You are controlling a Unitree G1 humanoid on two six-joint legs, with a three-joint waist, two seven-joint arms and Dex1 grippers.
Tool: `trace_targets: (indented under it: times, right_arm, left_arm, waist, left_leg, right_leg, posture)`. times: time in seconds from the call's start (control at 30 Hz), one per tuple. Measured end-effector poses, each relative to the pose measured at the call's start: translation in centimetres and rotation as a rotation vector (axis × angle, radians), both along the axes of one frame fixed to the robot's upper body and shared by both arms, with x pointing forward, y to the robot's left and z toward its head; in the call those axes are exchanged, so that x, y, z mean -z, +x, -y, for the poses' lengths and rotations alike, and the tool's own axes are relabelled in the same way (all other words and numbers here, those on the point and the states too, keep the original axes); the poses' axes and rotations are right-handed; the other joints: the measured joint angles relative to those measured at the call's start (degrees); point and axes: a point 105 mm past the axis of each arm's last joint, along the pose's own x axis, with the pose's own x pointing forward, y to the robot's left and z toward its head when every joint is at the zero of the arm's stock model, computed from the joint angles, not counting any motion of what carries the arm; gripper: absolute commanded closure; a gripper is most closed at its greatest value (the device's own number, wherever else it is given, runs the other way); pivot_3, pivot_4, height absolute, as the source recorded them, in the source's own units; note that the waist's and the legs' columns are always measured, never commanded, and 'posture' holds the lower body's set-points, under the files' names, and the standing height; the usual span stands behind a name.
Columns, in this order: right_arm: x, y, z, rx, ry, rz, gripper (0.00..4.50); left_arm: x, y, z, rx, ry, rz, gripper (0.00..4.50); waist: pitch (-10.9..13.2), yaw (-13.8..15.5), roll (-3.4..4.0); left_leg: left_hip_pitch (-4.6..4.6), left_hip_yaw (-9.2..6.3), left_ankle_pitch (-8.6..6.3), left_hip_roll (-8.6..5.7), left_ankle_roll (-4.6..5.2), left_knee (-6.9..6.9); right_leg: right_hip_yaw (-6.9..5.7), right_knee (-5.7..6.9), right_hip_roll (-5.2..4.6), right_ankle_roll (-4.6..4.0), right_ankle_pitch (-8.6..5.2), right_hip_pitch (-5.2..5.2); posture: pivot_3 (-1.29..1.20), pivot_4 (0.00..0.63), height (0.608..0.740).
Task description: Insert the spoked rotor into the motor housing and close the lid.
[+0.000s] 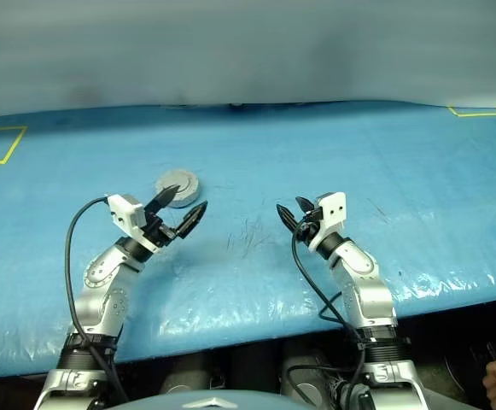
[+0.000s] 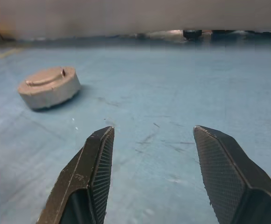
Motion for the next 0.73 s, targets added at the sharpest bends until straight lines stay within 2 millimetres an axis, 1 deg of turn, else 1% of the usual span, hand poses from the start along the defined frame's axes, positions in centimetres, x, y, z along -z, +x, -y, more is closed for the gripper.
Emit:
trace_targets:
  times: [0.07,0.1,0.17,0.27,0.3,0.47,0.73]
  right_arm:
    - [0.6,-0.2,-0.1,-0.043,-0.072,-0.004,1.69]
    - [1.0,-0.3,-0.1,-0.058,-0.098,-0.012,1.52]
    - [1.5,-0.4,0.0,-0.078,-0.133,-0.02,1.09]
    - [1.6,-0.3,0.0,-0.089,-0.142,-0.023,0.14]
    - [1.6,-0.3,0.0,-0.092,-0.145,-0.022,0.06]
    - [1.5,-0.1,0.0,-0.078,-0.163,-0.007,0.06]
    - [1.3,0.3,0.2,-0.048,-0.168,0.002,0.06]
  left_arm:
    - [0.7,-0.5,0.6,0.036,0.058,-0.006,0.06]
    - [0.9,-0.6,0.8,0.047,0.075,-0.001,0.02]
    - [1.2,-0.9,1.1,0.066,0.104,0.004,0.0]
    - [1.6,-1.1,1.3,0.079,0.126,0.004,0.0]
    - [1.7,-1.2,1.4,0.085,0.14,0.003,0.0]
    - [2.8,-1.7,1.5,0.106,0.179,-0.026,0.0]
    - [2.9,-1.8,1.5,0.106,0.182,-0.021,0.0]
  waist:
    - [0.0,0.03,0.0]
    - [0.0,0.07,0.0]
    - [0.0,0.18,0.0]
    - [0.0,0.19,0.0]
    - [0.0,0.2,0.0]
    - [0.0,0.24,0.0]
    - [0.0,0.23,0.0]
  left_leg:
    - [0.03,-0.01,0.02,0.02,-0.04,-0.02]
    - [0.04,0.0,0.03,0.03,-0.04,-0.02]
    - [0.04,0.0,0.03,0.07,-0.04,-0.02]
    - [0.03,0.01,0.01,0.08,-0.02,-0.03]
    - [0.03,0.01,0.01,0.08,-0.01,-0.03]
    - [0.02,0.02,0.0,0.08,0.0,-0.03]
    - [0.02,0.02,0.0,0.08,0.01,-0.04]
  right_leg:
    - [-0.01,0.03,0.05,-0.11,-0.04,0.0]
    - [-0.01,0.04,0.05,-0.13,-0.04,-0.01]
    - [0.0,0.04,0.02,-0.13,-0.05,-0.01]
    - [0.02,0.01,-0.02,-0.1,-0.03,-0.01]
    - [0.02,0.0,-0.03,-0.09,-0.02,0.0]
    - [0.01,0.0,-0.05,-0.08,-0.02,-0.01]
    - [0.02,-0.01,-0.05,-0.09,-0.02,-0.01]
  posture:
    - [0.0,0.15,0.74]
    - [0.0,0.15,0.74]
    - [0.0,0.15,0.74]
    - [0.0,0.15,0.74]
    - [0.0,0.15,0.74]
    - [0.0,0.15,0.74]
    - [0.0,0.15,0.74]
